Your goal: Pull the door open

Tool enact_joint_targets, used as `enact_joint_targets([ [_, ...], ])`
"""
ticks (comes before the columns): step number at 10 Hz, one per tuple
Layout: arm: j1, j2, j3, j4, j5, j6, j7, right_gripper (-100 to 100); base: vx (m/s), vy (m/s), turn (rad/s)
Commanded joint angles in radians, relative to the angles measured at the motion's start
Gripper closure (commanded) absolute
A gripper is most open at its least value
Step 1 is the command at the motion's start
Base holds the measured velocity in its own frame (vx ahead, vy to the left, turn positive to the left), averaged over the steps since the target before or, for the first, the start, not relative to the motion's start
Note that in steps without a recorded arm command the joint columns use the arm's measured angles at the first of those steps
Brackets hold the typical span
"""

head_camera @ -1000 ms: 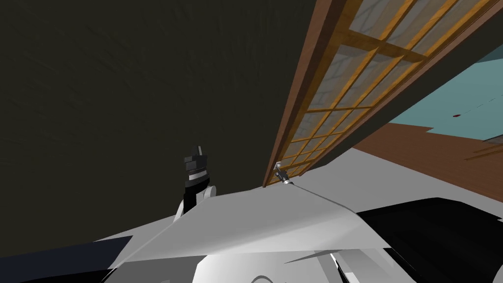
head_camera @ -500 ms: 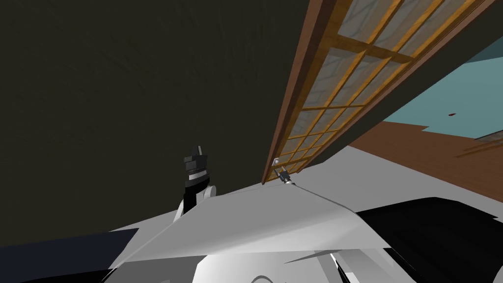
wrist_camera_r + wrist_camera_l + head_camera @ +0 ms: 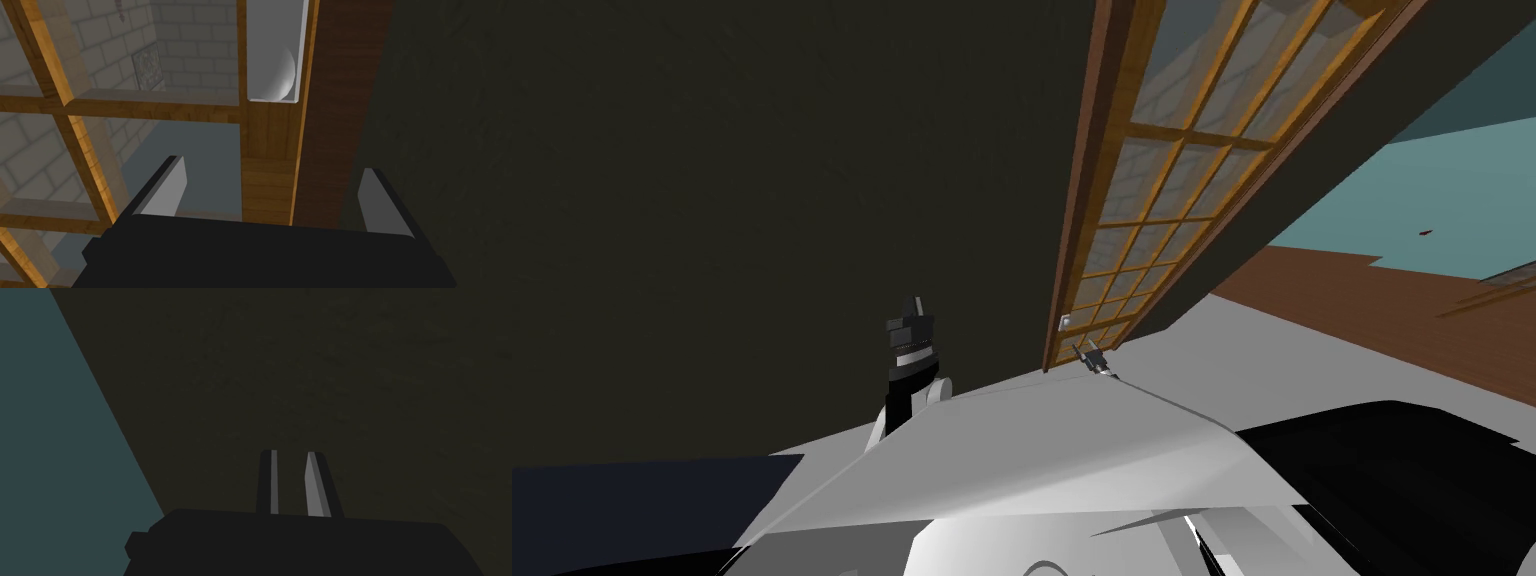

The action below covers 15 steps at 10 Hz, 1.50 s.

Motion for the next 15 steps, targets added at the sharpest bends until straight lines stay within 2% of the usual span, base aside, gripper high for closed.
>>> enact_joint_targets([
  [1, -0.004, 0.0, -0.012, 0.008, 0.002, -0.006, 0.0, -100, 0.17, 0.051, 0.075],
  [6, -0.024, -0.002, -0.07, 0.053, 0.01, -0.031, 0.001, -100, 0.203, 0.037, 0.081],
  [7, -0.027, -0.003, -0.078, 0.059, 0.011, -0.035, 0.001, -100, 0.025, 0.025, -0.06],
  [8, -0.018, -0.001, -0.07, 0.043, 0.012, -0.028, -0.004, -100, 0.004, 0.014, -0.021],
  [9, -0.018, -0.001, -0.07, 0.043, 0.012, -0.028, -0.004, 100, -0.002, -0.005, 0.012],
  [14, -0.018, -0.001, -0.07, 0.043, 0.012, -0.028, -0.004, 100, -0.002, -0.004, 0.002],
  [15, -0.02, -0.008, -0.068, 0.042, -0.006, -0.024, -0.036, 100, -0.03, -0.013, 0.036],
])
